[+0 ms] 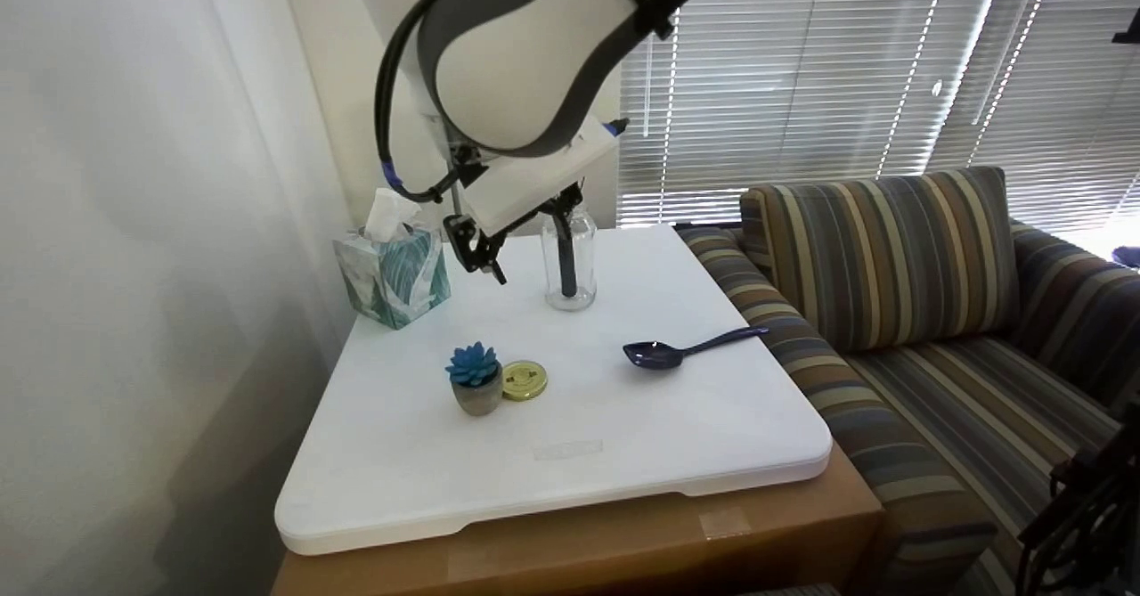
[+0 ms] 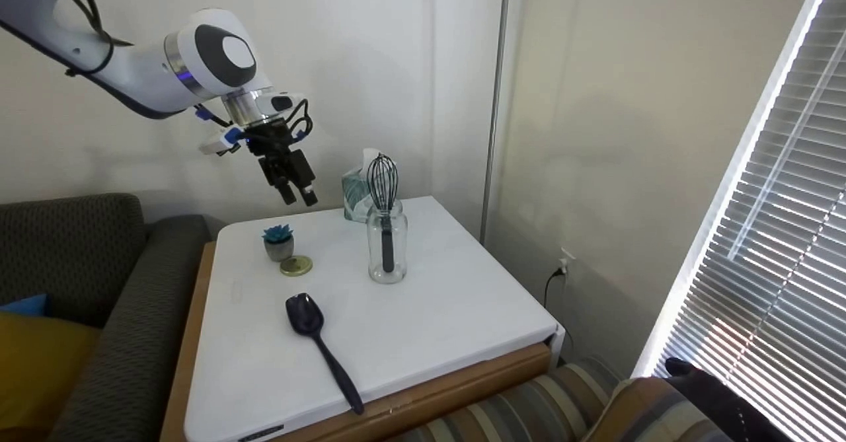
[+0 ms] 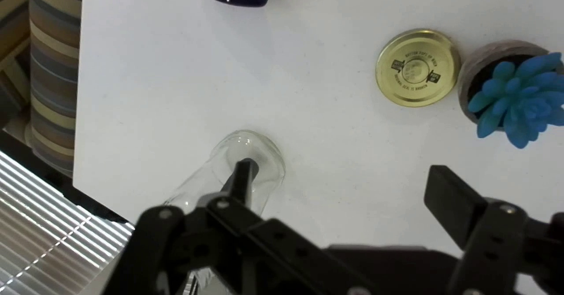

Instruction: Take the black ladle out of the glass jar

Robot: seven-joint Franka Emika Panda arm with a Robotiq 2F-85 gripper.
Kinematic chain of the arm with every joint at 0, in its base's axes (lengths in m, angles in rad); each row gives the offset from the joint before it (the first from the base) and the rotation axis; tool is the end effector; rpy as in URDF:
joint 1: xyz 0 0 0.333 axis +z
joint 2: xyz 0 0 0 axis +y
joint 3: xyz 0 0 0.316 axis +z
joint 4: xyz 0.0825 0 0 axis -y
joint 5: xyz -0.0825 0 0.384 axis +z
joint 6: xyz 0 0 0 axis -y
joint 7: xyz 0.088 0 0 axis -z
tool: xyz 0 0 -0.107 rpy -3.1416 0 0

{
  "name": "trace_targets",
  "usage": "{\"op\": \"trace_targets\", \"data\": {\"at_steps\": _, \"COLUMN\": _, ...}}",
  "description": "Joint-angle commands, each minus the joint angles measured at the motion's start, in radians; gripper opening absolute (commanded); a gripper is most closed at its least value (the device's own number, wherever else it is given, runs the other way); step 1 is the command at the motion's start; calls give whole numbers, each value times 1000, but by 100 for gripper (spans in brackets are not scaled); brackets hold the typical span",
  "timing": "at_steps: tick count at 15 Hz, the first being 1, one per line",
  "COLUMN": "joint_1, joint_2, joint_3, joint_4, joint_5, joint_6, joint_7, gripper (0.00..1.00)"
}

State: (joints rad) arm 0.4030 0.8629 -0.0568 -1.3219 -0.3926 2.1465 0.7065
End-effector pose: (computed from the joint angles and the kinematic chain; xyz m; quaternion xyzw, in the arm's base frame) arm 0.6993 0.2455 0.2157 0.9812 -0.0583 0.0755 0.1677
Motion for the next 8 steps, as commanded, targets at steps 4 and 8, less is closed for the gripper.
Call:
{"op": "trace_targets", "data": {"at_steps": 4, "joint_1": -19, "joint_2": -96, "joint_3": 22, "joint_4": -41, "joint_5": 95, "joint_6": -127, "joint_7": -34, "gripper": 100}}
{"op": "trace_targets", "data": {"at_steps": 8, "joint_1": 1, "joint_2": -62, "joint_3": 3, "joint_4": 4, "joint_5": 73, "joint_6": -118, "joint_7": -4, "gripper": 100}}
